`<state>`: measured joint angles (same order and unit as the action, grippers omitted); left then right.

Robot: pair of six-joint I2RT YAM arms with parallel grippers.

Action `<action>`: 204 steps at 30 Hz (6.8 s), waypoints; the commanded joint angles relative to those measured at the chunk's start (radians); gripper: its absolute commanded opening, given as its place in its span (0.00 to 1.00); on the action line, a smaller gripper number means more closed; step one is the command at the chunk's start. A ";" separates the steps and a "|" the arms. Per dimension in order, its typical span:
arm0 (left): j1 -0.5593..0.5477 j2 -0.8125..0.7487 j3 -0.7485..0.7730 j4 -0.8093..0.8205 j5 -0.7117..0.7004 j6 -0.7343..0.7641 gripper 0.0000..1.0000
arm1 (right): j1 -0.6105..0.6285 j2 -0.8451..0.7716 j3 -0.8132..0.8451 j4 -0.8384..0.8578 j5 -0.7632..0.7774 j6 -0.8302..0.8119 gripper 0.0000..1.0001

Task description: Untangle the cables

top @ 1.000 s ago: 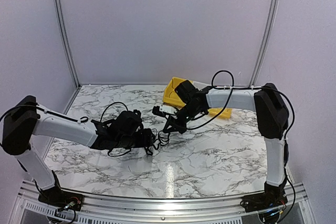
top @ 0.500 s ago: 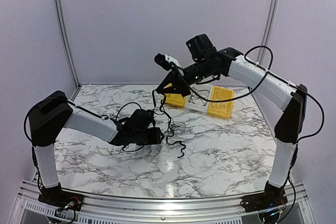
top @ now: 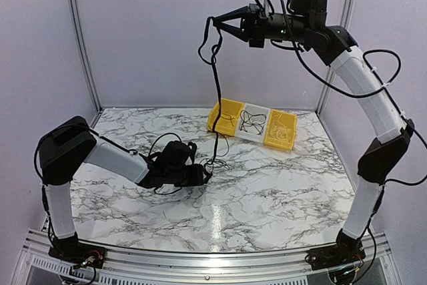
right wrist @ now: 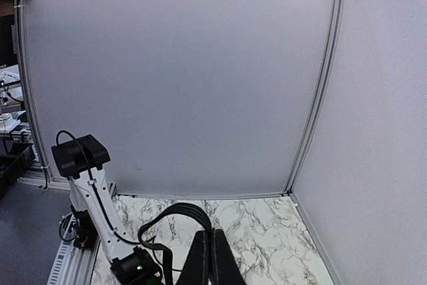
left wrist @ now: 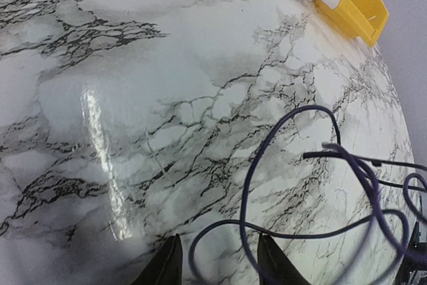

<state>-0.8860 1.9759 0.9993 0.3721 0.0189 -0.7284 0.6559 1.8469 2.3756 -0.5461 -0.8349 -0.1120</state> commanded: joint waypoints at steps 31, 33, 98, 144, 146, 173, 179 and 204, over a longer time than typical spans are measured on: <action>-0.100 -0.651 -0.147 -0.370 -0.385 0.271 0.73 | -0.106 0.029 -0.176 0.131 0.227 -0.068 0.00; -0.100 -0.653 -0.139 -0.392 -0.379 0.262 0.73 | -0.128 0.040 -0.167 0.138 0.244 -0.081 0.00; 0.005 -0.092 -0.017 -0.018 -0.252 0.323 0.45 | -0.164 -0.155 -0.066 0.384 0.540 -0.046 0.00; -0.008 -0.311 -0.178 -0.097 -0.234 0.214 0.64 | -0.394 0.123 -0.496 0.436 0.504 -0.167 0.00; -0.007 -0.317 -0.185 -0.100 -0.238 0.210 0.64 | -0.395 0.136 -0.517 0.425 0.493 -0.164 0.00; -0.023 -0.353 -0.235 -0.111 -0.269 0.164 0.66 | -0.385 0.298 -0.690 0.392 0.621 -0.324 0.00; -0.023 -0.390 -0.222 -0.140 -0.264 0.186 0.67 | -0.382 0.208 -0.653 0.172 0.636 -0.461 0.42; -0.019 -0.496 -0.194 -0.272 -0.093 0.082 0.12 | 0.026 -0.063 -1.000 0.116 0.255 -0.497 0.46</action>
<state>-0.9051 1.5394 0.7975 0.1001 -0.1219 -0.6224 0.6388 1.7451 1.3125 -0.4812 -0.4713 -0.6785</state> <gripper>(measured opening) 0.205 0.459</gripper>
